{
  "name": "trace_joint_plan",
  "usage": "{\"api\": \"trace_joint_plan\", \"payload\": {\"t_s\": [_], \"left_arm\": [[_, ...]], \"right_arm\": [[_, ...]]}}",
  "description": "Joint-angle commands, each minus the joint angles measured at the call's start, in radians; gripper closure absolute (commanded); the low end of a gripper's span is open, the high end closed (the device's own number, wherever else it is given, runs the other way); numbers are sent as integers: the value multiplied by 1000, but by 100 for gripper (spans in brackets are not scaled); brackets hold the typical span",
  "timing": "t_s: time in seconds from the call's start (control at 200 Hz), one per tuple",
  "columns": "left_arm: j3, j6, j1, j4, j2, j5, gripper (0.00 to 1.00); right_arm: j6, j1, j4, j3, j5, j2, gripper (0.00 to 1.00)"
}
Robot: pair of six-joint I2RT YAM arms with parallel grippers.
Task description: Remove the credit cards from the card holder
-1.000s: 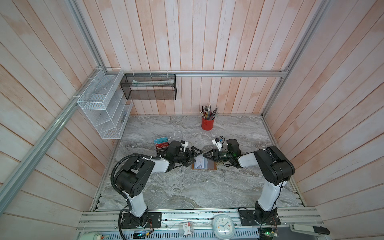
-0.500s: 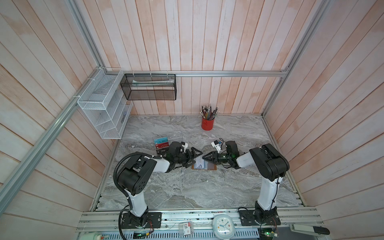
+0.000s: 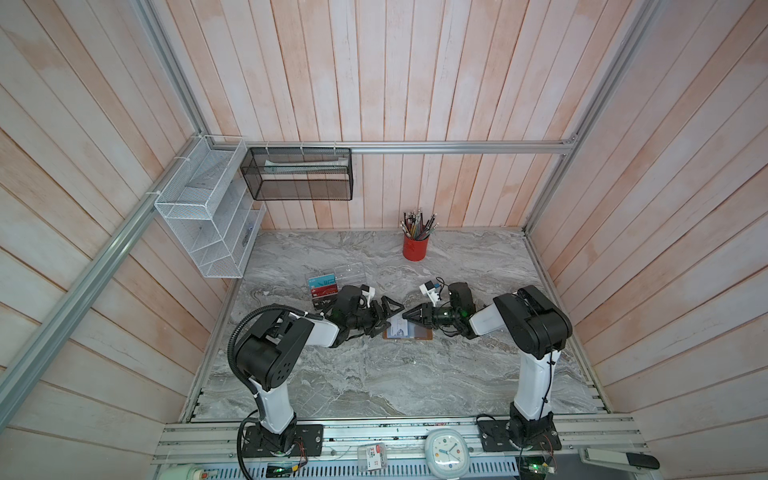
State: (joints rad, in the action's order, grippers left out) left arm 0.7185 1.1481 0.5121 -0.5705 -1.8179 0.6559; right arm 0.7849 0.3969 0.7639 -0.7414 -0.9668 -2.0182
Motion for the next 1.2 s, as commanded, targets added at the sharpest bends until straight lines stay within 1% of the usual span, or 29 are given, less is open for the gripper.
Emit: {"api": "trace_joint_plan", "payload": {"t_s": [0.0,0.08,0.215,0.29,0.61,1.02,1.195], "left_arm": [[-29,-10,-3,8,-35,2,0],[-33,-11,-4,8,-36,4,0],[-42,-13,-9,6,-33,4,0],[-45,-13,-11,4,-35,2,0],[-59,-9,-12,-12,-47,2,0],[-64,-10,-14,-20,-63,-1,0],[-65,-10,-14,-17,-65,-2,0]], "right_arm": [[22,15,21,-9,-9,-41,67],[25,14,29,-9,-11,-47,73],[24,15,34,-7,-10,-51,77],[22,15,33,-6,-9,-53,83],[12,7,29,0,-12,-62,99],[-39,-24,-18,0,-50,-59,100],[-23,-38,-1,-2,-87,-74,100]]}}
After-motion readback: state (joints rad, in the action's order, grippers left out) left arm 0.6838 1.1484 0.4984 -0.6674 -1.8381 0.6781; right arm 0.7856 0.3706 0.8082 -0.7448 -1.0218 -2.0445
